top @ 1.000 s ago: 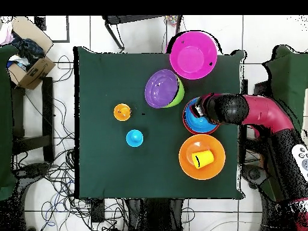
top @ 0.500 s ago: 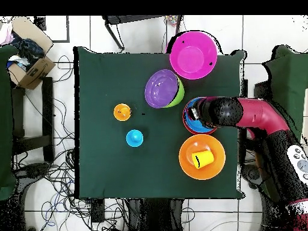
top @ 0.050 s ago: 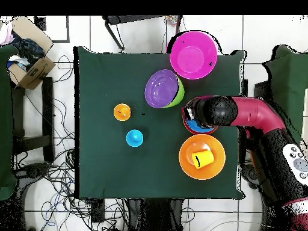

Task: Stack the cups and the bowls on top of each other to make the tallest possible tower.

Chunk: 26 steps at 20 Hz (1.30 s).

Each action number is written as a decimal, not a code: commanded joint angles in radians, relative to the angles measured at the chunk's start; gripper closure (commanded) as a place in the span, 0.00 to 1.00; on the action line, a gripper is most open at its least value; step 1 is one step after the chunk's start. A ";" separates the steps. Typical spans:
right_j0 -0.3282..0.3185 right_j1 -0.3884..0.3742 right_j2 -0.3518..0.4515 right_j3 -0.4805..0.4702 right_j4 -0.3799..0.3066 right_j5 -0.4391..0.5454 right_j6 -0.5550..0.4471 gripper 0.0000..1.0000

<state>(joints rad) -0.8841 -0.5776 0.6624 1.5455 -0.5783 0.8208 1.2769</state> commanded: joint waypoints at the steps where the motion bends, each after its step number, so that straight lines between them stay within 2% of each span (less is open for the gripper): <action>1: 0.040 0.021 -0.078 0.044 -0.008 -0.077 0.133 0.00; 9: 0.066 0.031 -0.115 0.092 -0.031 -0.168 0.180 0.00; 15: 0.095 0.037 -0.153 0.097 -0.019 -0.202 0.179 0.00; 21: 0.101 0.027 -0.172 0.130 0.024 -0.221 0.197 0.00; 26: 0.114 0.036 -0.196 0.117 0.006 -0.237 0.187 0.00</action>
<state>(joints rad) -0.8156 -0.5719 0.5380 1.6307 -0.5700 0.6324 1.3068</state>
